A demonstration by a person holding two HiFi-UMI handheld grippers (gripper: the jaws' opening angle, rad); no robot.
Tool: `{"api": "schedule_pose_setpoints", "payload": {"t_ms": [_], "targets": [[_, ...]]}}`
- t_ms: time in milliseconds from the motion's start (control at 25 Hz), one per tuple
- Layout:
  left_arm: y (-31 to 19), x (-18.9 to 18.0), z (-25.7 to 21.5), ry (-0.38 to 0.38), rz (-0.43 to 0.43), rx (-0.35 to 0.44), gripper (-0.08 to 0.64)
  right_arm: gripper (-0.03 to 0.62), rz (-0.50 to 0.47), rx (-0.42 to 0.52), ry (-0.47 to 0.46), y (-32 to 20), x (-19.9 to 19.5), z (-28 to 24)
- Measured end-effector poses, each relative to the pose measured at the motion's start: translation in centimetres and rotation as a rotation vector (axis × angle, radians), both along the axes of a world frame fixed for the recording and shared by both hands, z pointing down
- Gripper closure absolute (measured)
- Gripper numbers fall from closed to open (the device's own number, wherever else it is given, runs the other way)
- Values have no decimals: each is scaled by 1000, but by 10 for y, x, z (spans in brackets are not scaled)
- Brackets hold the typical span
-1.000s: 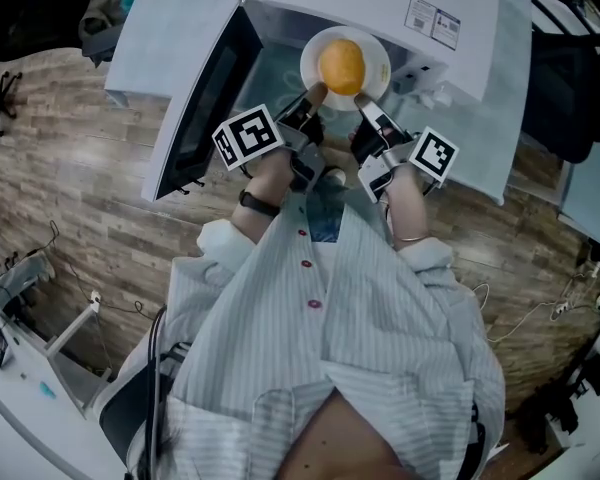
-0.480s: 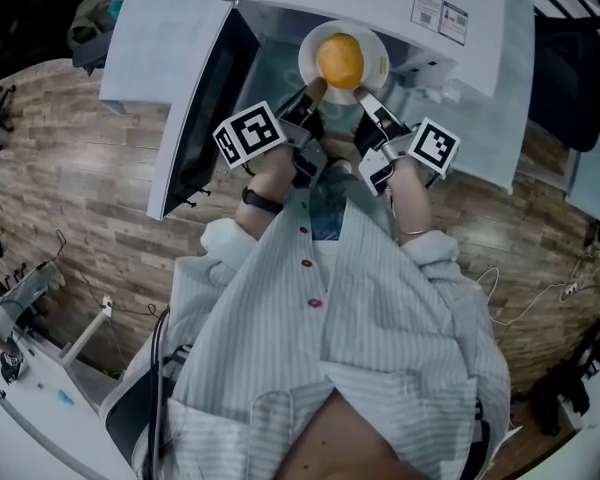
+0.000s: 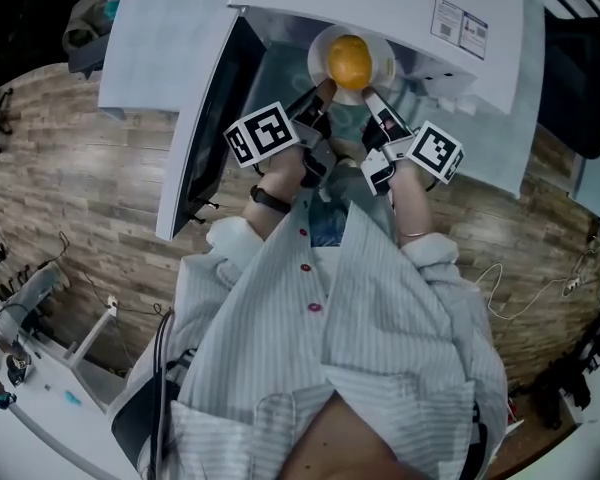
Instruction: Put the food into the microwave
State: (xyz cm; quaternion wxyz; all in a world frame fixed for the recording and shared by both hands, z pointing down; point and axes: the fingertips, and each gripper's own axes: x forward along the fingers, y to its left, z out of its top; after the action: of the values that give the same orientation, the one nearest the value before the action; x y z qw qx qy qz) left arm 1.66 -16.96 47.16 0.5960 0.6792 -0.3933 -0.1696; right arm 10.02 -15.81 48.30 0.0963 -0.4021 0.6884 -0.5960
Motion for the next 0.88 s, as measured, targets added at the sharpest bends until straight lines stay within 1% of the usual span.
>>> {"api": "schedule_pose_setpoints", "payload": {"t_ms": [160, 320, 440, 680, 880], "targets": [[-9, -3, 9, -23, 7, 0, 538, 532, -10, 39, 11, -11, -5, 6], [-18, -4, 18, -49, 11, -2, 535, 522, 9, 37, 44, -20, -7, 16], [-26, -3, 22, -75, 22, 14, 528, 512, 8, 75, 84, -29, -7, 18], [-39, 4, 27, -135, 47, 57, 514, 489, -7, 103, 192, -42, -1, 25], [-47, 4, 31, -184, 61, 88, 495, 482, -9, 133, 216, -52, -1, 26]]}}
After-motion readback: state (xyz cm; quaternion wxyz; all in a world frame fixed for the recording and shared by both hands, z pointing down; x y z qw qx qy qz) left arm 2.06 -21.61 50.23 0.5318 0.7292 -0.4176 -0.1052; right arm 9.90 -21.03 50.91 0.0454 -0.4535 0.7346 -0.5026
